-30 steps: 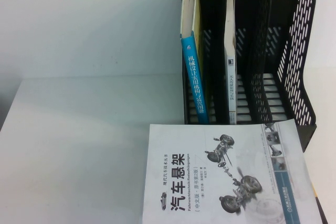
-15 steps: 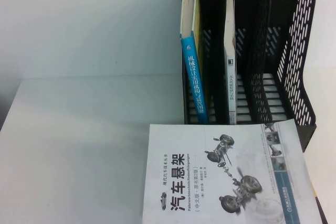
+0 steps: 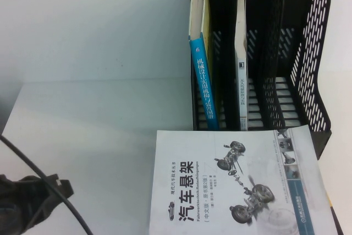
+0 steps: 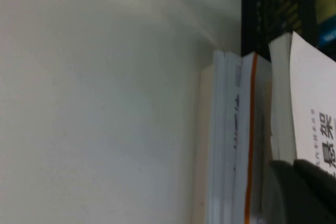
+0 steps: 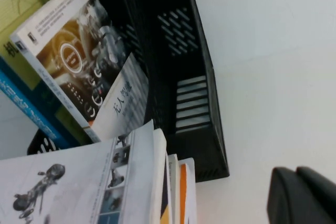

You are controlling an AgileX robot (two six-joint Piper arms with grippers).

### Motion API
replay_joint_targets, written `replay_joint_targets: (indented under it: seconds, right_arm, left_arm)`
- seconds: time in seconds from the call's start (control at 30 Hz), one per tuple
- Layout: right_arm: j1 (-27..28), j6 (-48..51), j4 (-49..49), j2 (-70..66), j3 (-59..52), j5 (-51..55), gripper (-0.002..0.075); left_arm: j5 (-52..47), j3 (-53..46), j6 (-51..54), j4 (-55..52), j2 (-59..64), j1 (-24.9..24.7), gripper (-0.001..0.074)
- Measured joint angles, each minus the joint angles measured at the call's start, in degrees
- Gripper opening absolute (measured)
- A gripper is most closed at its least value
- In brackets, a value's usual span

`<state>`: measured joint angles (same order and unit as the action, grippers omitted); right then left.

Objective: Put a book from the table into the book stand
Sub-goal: Push book with right arm

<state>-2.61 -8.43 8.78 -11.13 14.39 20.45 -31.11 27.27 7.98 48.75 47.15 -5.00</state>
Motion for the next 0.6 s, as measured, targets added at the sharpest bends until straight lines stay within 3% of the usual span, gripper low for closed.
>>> replay_joint_targets:
  seconds: [0.17, 0.33, 0.6]
  right_arm:
    - [0.0, 7.4, 1.3, -0.2, 0.0, 1.8, -0.0003]
    - [0.0, 14.6, 1.4, -0.2, 0.0, 11.3, -0.0003]
    - [0.0, 21.9, 3.4, -2.8, 3.1, 15.2, -0.0003]
  left_arm:
    - [-4.8, 0.0, 16.9, 13.6, 7.0, 0.0, -0.0002]
    - [-11.8, 0.0, 31.6, 25.6, 12.2, 0.0, -0.0002]
    - [-13.5, 0.1, 39.8, 32.6, 15.8, 0.0, -0.0002]
